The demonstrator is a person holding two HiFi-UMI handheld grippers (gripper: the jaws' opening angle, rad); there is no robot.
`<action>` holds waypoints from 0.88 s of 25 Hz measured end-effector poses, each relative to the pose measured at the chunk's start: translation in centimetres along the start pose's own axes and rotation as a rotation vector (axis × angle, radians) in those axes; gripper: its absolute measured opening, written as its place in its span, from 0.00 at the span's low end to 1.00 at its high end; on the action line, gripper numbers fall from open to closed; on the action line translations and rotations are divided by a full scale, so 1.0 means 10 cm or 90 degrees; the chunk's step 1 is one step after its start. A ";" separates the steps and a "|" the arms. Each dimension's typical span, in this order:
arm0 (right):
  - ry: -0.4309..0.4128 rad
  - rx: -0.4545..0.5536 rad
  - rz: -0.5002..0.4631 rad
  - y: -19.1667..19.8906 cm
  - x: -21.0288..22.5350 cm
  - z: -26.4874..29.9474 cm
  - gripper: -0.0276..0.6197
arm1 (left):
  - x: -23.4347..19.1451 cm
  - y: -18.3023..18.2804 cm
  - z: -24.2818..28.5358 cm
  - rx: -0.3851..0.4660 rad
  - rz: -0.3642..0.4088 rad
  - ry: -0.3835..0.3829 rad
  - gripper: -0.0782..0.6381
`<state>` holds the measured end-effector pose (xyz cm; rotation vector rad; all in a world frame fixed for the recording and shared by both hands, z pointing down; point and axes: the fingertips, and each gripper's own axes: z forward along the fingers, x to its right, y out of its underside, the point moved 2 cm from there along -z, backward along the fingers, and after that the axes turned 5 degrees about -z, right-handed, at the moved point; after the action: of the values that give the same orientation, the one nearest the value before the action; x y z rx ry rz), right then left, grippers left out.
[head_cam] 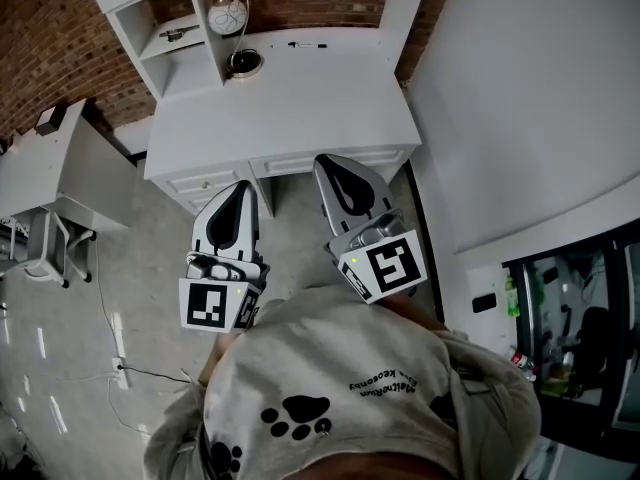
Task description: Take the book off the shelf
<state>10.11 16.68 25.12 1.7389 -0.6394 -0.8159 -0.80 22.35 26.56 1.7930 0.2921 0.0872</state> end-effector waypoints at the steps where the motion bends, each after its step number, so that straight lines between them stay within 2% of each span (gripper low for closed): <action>1: -0.002 -0.001 0.002 0.02 0.03 0.03 0.07 | -0.02 0.02 0.03 -0.007 0.005 -0.006 0.12; 5: -0.014 -0.005 0.012 0.10 0.09 0.12 0.07 | -0.09 0.07 0.13 -0.018 0.003 -0.026 0.12; 14: -0.012 -0.012 0.015 0.22 0.17 0.33 0.07 | -0.28 0.20 0.32 -0.049 0.008 -0.023 0.12; 18: 0.007 -0.004 -0.001 0.31 0.27 0.55 0.07 | -0.46 0.24 0.54 -0.027 0.006 -0.003 0.12; 22: 0.009 -0.019 -0.009 0.43 0.40 0.84 0.07 | -0.70 0.32 0.84 -0.028 -0.004 0.002 0.12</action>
<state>5.96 7.46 26.69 1.7223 -0.6033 -0.8177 -5.25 12.00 28.30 1.7486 0.2957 0.0908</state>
